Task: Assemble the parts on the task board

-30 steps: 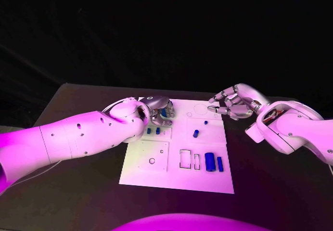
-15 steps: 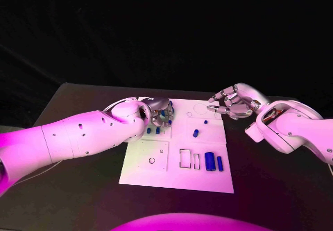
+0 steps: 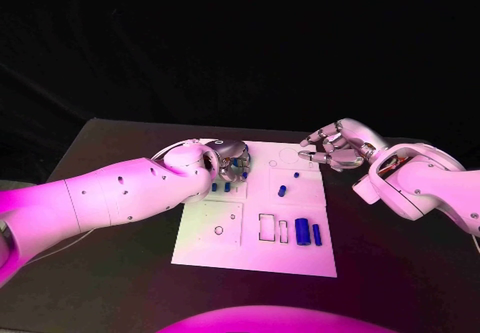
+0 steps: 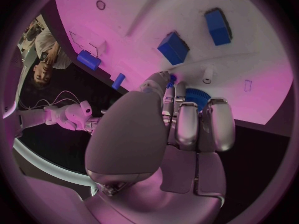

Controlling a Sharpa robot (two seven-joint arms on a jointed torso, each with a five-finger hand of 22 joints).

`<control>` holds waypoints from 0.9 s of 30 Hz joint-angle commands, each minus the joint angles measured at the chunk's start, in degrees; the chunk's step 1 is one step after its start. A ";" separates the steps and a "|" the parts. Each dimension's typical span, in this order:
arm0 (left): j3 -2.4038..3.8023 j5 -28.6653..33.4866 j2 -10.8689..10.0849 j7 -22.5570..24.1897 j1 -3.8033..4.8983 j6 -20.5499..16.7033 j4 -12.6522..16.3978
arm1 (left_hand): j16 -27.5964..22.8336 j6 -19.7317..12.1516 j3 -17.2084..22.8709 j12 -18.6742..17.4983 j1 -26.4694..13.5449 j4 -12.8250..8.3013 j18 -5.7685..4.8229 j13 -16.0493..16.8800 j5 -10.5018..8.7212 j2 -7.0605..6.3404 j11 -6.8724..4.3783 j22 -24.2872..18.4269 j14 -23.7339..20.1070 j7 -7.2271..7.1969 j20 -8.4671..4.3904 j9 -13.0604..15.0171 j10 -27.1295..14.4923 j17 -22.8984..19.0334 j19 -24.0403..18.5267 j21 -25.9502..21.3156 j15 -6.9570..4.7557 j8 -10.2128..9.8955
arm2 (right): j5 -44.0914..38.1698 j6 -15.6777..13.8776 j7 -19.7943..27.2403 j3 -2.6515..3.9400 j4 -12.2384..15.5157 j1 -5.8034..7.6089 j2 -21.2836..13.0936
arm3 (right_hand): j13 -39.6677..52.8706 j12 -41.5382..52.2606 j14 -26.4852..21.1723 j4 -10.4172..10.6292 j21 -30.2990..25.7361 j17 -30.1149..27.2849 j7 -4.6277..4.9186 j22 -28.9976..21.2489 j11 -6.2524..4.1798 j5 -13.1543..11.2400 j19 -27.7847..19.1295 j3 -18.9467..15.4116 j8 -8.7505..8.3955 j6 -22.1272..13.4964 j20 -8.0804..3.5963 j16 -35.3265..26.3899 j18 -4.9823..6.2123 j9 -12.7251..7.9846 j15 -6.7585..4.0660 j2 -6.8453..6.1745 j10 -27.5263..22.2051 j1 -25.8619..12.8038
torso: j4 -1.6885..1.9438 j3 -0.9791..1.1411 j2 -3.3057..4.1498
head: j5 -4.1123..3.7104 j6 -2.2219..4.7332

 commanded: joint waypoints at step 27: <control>0.04 0.72 1.05 0.72 -0.11 2.50 -1.15 | 0.94 4.47 3.50 -2.37 0.82 -1.33 -1.14 -1.22 -1.53 1.41 -1.16 4.83 0.84 -0.43 -0.81 -1.39 6.11 -0.02 1.05 0.90 -1.00 -0.38 | -0.18 0.89 0.28 0.00 -0.02 -0.05 0.16 | 2.13 0.05 2.66 -0.10 -0.36 1.39 -0.35 0.01 -0.19 0.25 -0.08 -0.19 0.44 -0.10 -0.13 -0.16 0.39 0.14 -0.43 0.45 -0.22 -0.21 | 0.04 0.02 -0.05 | -0.06 -0.09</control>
